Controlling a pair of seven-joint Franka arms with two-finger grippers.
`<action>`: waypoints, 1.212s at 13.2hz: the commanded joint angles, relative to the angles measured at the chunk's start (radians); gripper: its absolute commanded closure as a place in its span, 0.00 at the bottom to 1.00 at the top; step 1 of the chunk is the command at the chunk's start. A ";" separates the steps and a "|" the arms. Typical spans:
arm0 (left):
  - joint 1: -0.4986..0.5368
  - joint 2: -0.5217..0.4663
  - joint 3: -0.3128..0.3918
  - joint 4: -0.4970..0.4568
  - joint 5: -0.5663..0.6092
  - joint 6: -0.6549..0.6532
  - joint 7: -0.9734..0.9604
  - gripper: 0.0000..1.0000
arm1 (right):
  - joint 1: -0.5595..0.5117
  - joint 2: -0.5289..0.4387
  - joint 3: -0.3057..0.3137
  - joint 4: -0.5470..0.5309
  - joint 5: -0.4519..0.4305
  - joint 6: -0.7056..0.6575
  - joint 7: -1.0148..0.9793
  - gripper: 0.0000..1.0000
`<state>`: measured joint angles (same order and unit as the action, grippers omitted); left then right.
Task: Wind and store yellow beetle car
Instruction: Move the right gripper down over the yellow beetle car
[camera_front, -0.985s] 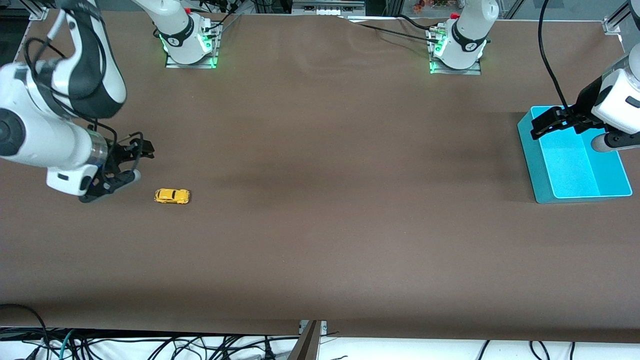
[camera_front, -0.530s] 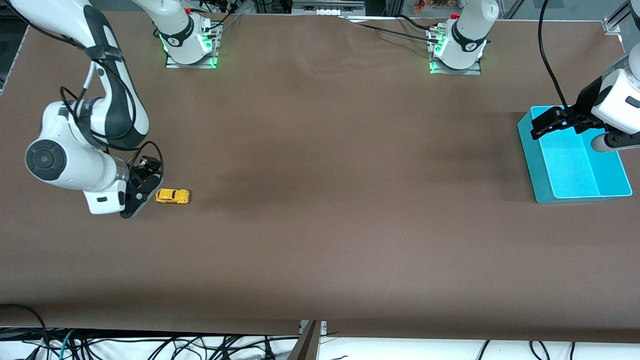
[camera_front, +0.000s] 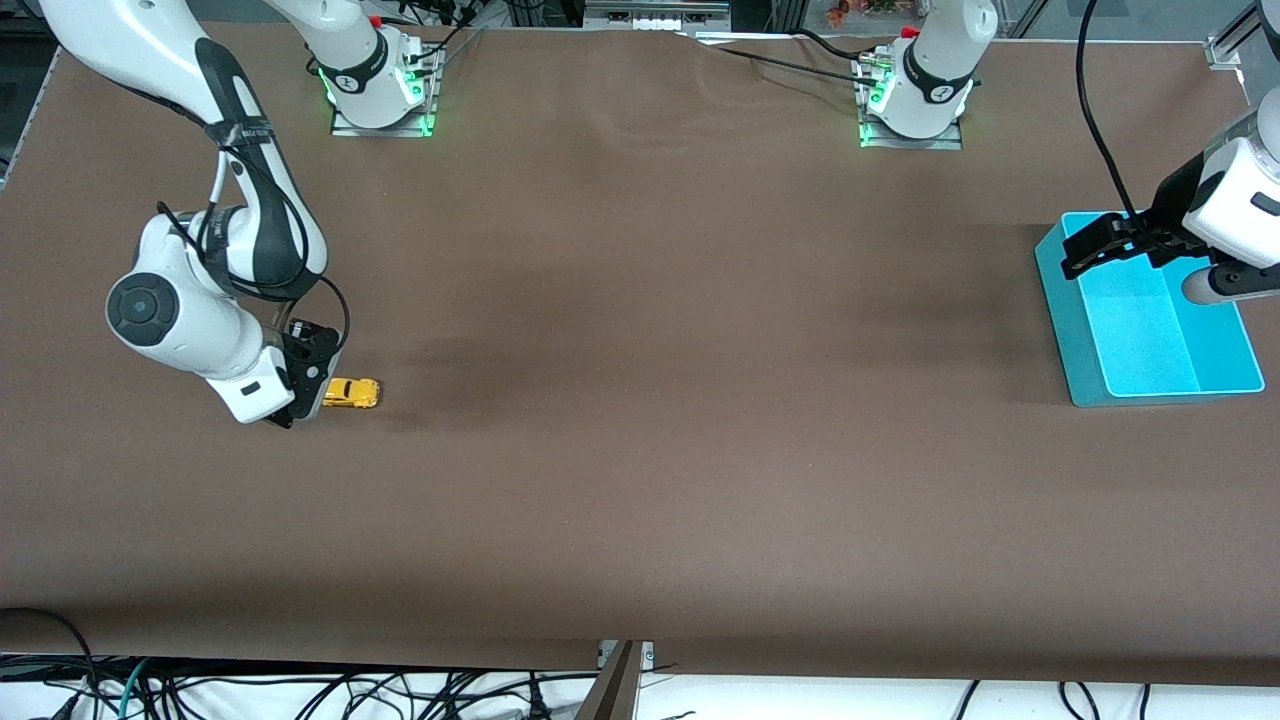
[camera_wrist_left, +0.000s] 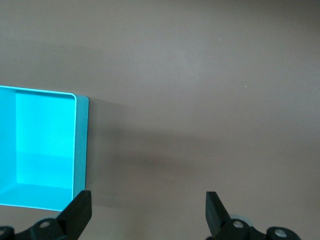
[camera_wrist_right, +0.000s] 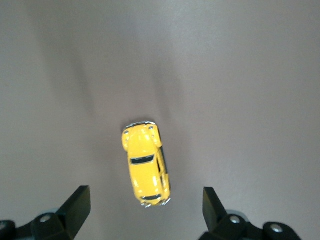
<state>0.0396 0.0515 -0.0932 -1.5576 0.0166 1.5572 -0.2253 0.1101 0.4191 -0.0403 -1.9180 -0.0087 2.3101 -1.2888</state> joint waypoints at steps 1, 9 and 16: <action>0.002 0.016 0.001 0.034 -0.021 -0.020 0.026 0.00 | -0.029 0.024 0.005 -0.032 0.003 0.093 -0.110 0.01; 0.002 0.016 0.001 0.034 -0.021 -0.020 0.024 0.00 | -0.033 0.069 0.007 -0.131 0.004 0.296 -0.175 0.02; 0.005 0.016 0.004 0.039 -0.021 -0.020 0.027 0.00 | -0.032 0.060 0.008 -0.168 0.004 0.327 -0.187 0.14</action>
<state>0.0396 0.0515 -0.0930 -1.5575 0.0166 1.5572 -0.2253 0.0828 0.5034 -0.0386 -2.0637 -0.0086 2.6252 -1.4537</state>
